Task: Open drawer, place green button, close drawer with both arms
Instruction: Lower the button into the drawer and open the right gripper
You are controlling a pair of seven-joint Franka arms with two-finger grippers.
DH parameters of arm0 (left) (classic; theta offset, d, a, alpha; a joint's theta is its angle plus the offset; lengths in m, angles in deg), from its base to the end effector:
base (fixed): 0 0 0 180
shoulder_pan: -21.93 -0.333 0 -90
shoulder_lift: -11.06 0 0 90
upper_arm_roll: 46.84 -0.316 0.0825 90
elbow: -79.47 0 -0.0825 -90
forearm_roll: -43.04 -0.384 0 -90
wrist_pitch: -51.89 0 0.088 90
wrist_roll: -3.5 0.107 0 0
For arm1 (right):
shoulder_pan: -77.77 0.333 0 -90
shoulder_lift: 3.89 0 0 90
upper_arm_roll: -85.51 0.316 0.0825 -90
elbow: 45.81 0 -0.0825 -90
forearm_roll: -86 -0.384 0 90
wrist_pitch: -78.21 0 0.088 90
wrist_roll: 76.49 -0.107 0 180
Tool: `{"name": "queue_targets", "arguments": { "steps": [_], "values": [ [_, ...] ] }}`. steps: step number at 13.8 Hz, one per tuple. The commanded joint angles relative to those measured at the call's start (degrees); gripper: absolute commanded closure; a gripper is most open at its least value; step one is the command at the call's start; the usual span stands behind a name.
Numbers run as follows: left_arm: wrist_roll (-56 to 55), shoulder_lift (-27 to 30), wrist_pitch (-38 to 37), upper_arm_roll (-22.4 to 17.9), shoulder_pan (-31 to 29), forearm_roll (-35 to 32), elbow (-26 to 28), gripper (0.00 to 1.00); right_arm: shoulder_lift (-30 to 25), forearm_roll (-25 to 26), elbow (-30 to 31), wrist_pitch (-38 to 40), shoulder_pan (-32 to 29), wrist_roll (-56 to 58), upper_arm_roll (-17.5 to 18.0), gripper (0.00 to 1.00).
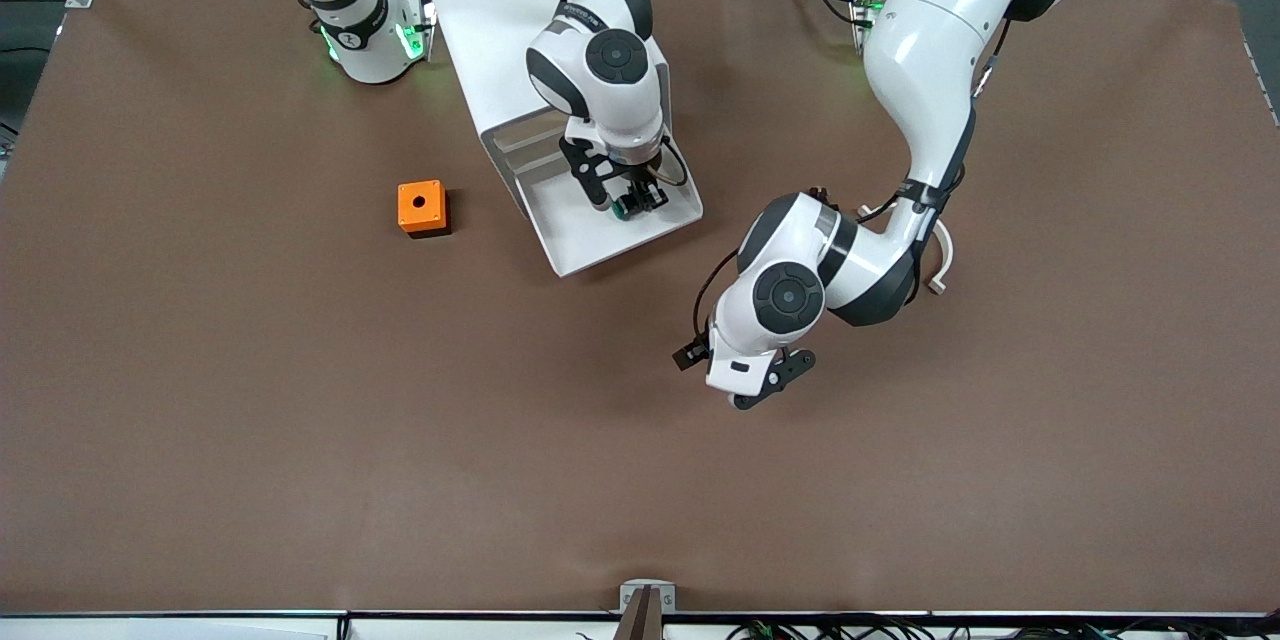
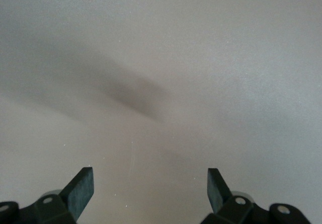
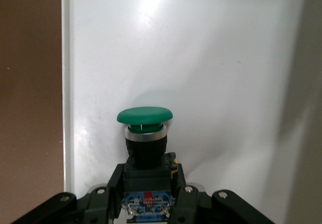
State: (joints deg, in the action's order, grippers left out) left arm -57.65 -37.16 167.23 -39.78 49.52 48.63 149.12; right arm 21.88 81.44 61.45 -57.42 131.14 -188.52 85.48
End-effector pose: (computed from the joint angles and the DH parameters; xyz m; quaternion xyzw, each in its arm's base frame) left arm 0.6295 -0.4119 0.2686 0.9590 0.2681 -0.0796 0.0459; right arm 0.3822 0.5152 0.2771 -0.8572 0.5138 0.0252 0.0261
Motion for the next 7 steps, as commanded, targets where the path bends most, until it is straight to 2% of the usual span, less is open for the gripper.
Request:
{"name": "queue_targets", "arguments": {
  "steps": [1,7],
  "values": [
    [-1.2,0.7,1.0,-0.5,0.5,-1.1,0.7,0.01,0.8,1.0,-1.3,0.5,-0.3,-1.0,-0.1,0.01],
    [-0.8,0.8,1.2,-0.5,0.5,-1.1,0.7,0.01,0.7,2.0,-5.6,4.4,-1.0,2.1,-0.1,0.00]
  ]
}}
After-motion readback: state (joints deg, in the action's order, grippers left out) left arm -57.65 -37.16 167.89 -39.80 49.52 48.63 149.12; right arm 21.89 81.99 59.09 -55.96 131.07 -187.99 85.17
